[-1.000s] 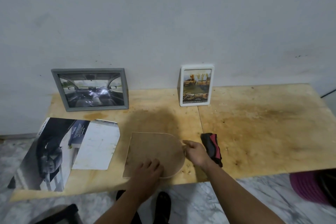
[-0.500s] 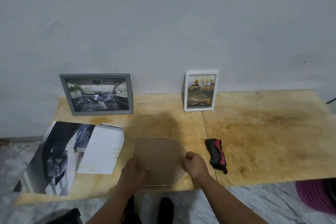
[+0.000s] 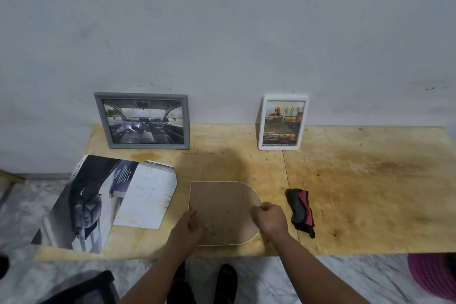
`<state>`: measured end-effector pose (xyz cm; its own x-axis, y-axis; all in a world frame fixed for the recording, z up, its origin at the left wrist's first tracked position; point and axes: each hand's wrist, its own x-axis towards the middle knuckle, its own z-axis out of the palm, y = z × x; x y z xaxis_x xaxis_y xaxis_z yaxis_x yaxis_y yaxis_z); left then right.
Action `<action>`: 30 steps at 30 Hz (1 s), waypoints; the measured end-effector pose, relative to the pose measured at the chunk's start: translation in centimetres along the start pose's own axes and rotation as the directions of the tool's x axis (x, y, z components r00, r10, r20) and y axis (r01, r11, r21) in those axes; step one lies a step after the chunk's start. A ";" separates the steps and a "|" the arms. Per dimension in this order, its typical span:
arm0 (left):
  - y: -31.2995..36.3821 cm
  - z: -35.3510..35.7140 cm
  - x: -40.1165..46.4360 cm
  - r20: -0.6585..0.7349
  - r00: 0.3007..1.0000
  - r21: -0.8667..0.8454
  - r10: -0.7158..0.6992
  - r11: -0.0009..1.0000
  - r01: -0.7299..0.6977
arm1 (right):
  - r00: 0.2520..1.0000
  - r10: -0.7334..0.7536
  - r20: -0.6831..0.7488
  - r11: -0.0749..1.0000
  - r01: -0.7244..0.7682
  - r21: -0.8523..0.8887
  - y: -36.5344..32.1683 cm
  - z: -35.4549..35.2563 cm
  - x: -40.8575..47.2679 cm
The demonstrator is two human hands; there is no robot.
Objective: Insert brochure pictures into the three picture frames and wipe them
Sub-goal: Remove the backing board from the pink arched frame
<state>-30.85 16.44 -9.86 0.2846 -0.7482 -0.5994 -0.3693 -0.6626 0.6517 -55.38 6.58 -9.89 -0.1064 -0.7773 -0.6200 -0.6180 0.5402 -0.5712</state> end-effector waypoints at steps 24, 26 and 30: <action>0.0 0.0 -0.3 0.111 0.993 0.136 0.027 0.990 -0.042 | 0.980 0.201 -0.015 0.941 -0.188 0.283 3.1 -0.1 2.6; 0.0 -0.1 -0.3 0.121 0.992 0.136 0.020 0.990 -0.036 | 0.979 0.205 -0.016 0.932 -0.191 0.308 3.4 -0.3 2.6; -0.1 -0.3 -0.1 0.127 0.992 0.145 0.015 0.989 -0.034 | 0.977 0.213 0.006 0.905 -0.199 0.376 3.6 -0.3 2.5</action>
<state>-30.59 16.61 -9.74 0.1638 -0.7476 -0.6436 -0.5027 -0.6246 0.5976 -58.14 6.46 -13.35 -0.2311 -0.6426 -0.7306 -0.2447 0.7651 -0.5956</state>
